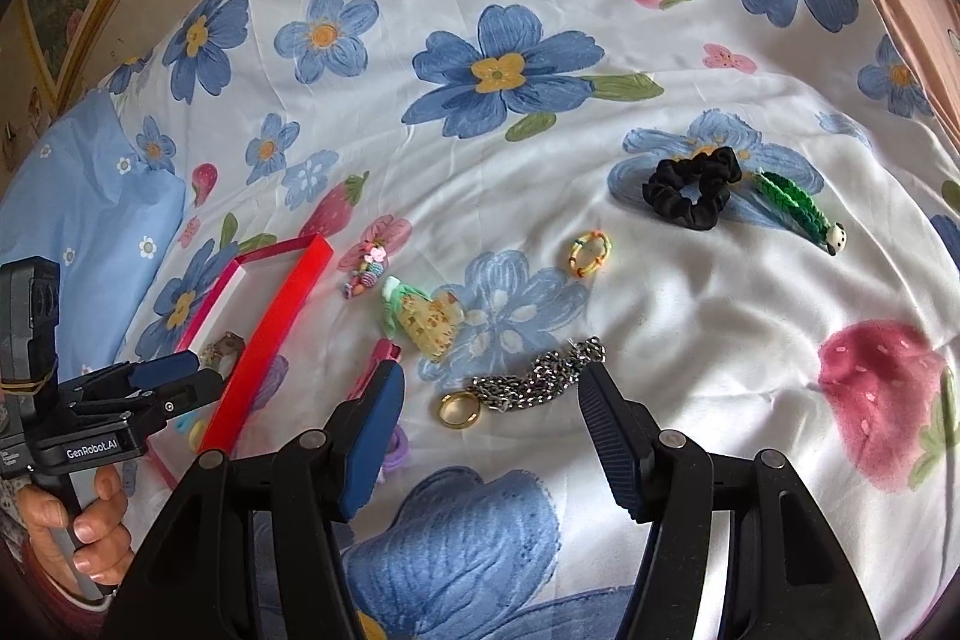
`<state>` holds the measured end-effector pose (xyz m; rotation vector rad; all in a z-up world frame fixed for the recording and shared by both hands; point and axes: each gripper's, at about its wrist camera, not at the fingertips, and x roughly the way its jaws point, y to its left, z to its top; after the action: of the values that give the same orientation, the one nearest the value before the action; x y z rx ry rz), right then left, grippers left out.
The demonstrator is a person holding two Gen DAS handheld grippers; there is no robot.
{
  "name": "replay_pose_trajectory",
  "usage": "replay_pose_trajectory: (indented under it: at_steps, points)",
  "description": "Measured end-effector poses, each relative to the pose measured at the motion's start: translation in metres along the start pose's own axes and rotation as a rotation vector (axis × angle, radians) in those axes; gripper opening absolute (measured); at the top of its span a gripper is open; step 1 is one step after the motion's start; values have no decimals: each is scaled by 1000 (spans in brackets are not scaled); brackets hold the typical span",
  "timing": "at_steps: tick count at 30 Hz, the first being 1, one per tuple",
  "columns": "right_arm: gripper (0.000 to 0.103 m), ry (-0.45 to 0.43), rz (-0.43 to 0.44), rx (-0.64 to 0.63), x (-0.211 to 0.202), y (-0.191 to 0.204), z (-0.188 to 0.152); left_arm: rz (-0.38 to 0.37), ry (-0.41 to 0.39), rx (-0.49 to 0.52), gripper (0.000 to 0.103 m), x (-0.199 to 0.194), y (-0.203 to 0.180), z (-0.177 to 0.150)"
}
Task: Organize jewelry
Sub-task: 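Move both open tools back over the remaining jewelry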
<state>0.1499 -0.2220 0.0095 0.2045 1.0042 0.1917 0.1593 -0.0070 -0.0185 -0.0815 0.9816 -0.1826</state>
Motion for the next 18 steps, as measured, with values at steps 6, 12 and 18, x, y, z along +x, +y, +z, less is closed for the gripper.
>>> replay_pose_trajectory:
  at_steps: [6, 12, 18]
  points:
    - [62, 39, -30, 1, 16, -12, 1, -15, 32, 30, 70, 32, -19, 14]
    - [62, 97, -46, -3, 41, -21, 0, -47, 73, 56, 69, 70, -34, 26]
    - [61, 136, -64, -34, 60, -20, -3, -67, 131, 61, 55, 108, -38, 30]
